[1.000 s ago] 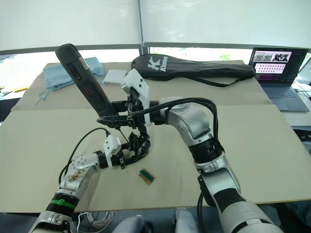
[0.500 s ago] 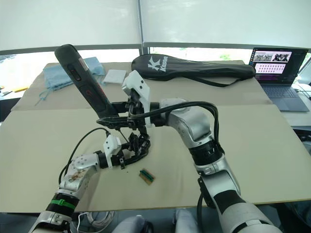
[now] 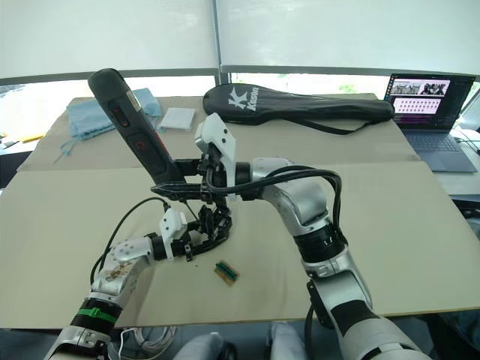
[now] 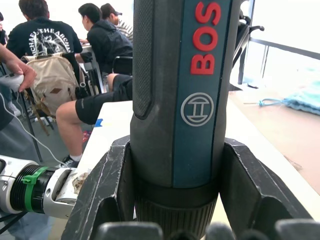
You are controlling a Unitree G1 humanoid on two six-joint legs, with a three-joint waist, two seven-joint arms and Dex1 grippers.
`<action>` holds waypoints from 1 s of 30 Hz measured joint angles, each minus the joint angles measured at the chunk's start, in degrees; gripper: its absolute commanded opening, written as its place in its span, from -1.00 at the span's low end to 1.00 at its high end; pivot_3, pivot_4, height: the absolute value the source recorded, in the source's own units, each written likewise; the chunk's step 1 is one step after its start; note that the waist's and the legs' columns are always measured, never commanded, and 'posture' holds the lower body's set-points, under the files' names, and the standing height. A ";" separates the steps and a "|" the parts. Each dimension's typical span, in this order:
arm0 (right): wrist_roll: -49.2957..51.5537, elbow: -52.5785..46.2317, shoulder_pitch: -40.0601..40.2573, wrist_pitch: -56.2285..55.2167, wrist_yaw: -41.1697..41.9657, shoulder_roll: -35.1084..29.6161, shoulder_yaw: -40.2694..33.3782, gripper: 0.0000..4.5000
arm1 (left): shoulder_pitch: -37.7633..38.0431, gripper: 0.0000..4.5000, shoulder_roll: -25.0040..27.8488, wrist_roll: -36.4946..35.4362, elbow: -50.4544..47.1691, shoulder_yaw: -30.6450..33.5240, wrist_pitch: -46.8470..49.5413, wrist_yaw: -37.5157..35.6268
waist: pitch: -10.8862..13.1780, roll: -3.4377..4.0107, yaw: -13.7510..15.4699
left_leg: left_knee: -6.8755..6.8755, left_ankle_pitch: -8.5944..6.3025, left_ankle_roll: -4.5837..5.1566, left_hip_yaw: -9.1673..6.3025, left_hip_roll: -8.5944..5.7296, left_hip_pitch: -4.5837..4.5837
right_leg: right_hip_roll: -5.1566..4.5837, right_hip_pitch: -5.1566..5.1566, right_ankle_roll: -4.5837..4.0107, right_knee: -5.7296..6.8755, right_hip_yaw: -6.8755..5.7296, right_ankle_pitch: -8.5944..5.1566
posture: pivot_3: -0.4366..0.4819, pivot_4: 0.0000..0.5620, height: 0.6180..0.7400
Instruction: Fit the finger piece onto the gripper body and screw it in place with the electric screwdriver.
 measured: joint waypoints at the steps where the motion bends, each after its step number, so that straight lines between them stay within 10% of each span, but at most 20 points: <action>1: 0.00 -0.35 0.57 -0.61 -0.16 0.14 -0.04 -0.14 | 0.01 0.01 0.02 0.00 -0.02 0.00 0.04 0.00 | 0.00 0.00 0.00 | 0.00 0.00 0.00 0.00 0.00 0.01 | 0.01 0.01 0.00 0.00 0.00 0.00 | -0.05 -0.47 1.00; 30: 0.13 -2.16 2.84 -6.64 1.21 -0.97 0.36 -0.14 | 0.04 0.01 0.61 -0.03 -0.37 0.00 0.82 -0.02 | -0.01 0.00 -0.02 | -0.09 0.00 -0.01 0.01 0.02 0.31 | -0.13 0.09 -0.08 -0.03 0.14 -0.07 | -0.05 -0.47 1.00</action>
